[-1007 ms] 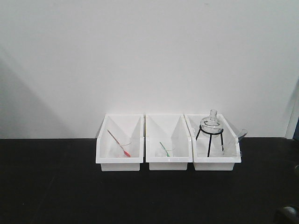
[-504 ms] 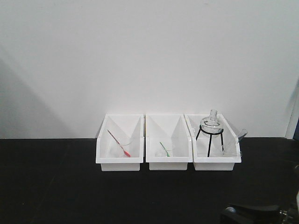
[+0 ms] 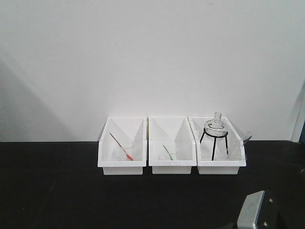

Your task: Grab transparent chemical and place on left bench

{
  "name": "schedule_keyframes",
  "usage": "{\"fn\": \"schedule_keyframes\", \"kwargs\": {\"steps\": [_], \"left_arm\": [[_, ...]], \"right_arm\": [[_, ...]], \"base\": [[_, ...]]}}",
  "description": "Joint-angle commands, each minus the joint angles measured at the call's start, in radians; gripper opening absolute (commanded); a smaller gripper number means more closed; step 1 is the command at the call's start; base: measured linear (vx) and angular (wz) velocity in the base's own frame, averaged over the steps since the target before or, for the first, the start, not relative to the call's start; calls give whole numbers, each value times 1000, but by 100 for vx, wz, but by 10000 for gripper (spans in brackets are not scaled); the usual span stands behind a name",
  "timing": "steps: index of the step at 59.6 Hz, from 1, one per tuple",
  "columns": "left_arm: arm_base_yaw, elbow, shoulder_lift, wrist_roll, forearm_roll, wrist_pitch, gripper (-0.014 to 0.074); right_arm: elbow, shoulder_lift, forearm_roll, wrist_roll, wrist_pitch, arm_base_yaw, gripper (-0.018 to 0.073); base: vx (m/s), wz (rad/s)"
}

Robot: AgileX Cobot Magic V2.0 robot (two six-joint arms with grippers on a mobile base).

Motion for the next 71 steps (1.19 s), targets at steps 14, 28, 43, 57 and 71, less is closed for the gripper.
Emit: {"fn": "schedule_keyframes", "kwargs": {"steps": [14,28,43,57,71], "left_arm": [[-2,16,-19,-8,-1,-78,-3],[-2,16,-19,-8,-1,-78,-3],[-2,16,-19,-8,-1,-78,-3],[-2,16,-19,-8,-1,-78,-3],[-2,16,-19,-8,-1,-78,-3]], "right_arm": [[-32,16,88,-106,41,4,237],[-32,16,88,-105,41,4,529],[-63,-21,87,-29,-32,4,508],[-134,-221,85,190,-374,4,225],[-130,-466,55,193,-603,4,-10]], "base": [[0,0],[0,0],[0,0],[0,0],[0,0]]}}
